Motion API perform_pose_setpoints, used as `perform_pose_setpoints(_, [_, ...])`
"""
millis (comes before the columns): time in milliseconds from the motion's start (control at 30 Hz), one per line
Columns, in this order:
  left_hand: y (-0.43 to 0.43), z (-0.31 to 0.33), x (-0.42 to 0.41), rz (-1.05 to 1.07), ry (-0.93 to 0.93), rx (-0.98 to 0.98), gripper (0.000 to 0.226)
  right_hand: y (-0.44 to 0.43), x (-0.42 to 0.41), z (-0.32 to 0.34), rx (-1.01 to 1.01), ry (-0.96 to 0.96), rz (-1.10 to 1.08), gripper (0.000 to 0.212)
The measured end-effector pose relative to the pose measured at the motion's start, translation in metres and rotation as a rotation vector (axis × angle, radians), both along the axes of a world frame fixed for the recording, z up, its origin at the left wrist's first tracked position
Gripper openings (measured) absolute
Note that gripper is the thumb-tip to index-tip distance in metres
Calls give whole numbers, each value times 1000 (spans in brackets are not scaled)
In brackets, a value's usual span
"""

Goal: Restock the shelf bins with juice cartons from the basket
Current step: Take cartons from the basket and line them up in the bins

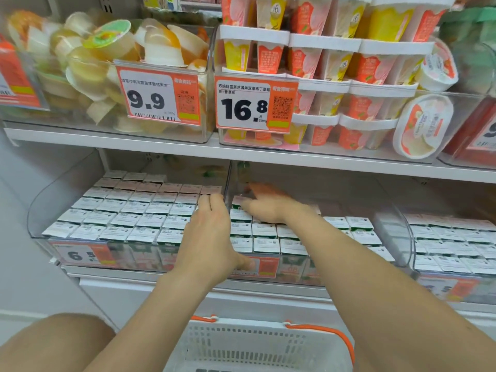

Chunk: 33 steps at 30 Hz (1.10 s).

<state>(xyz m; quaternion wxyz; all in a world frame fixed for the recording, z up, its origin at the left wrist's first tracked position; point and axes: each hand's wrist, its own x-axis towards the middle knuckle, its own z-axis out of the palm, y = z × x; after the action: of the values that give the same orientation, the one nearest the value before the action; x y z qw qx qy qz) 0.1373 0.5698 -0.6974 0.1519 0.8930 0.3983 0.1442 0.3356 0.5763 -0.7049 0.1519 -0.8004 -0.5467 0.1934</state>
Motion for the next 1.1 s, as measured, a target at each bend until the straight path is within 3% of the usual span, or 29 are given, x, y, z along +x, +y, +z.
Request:
perform_pose_setpoints(133, [-1,-2,-1,5,5,22,103,20,-3,0,-105,69,55,28])
perform_pose_setpoints(233, [-3,0,-2,15,29,30,99,16,-8,6,-170,109,98,24])
perform_pose_setpoints(367, [-8,2,-3,20,59,55,98,2,-15,12,-77,12,130,34])
perform_pose_setpoints(467, [-10,2,-2,21,88,69,114,-19,-15,16,38,-145,127,73])
perform_pose_setpoints(533, [-12,0,-3,23,80,106,140,-41,-14,18,141,-257,133,71])
perform_pose_setpoints(600, [-15,0,-4,-26,62,209,146,-66,-9,18,164,-401,161,66])
perform_pose_setpoints(733, [-24,-6,-2,-280,78,368,99,-99,27,11,10,-556,90,76])
perform_pose_setpoints(800, [-34,-9,3,-341,102,379,84,-108,48,7,25,-393,14,79])
perform_pose_setpoints(900, [-45,-17,14,-384,101,414,64,-112,67,3,21,-111,-43,63])
perform_pose_setpoints(1000, [-45,-20,22,-393,47,430,37,-103,73,8,44,-35,-159,33])
perform_pose_setpoints(1100, [-45,-19,27,-390,1,373,23,-90,70,10,54,9,-188,29])
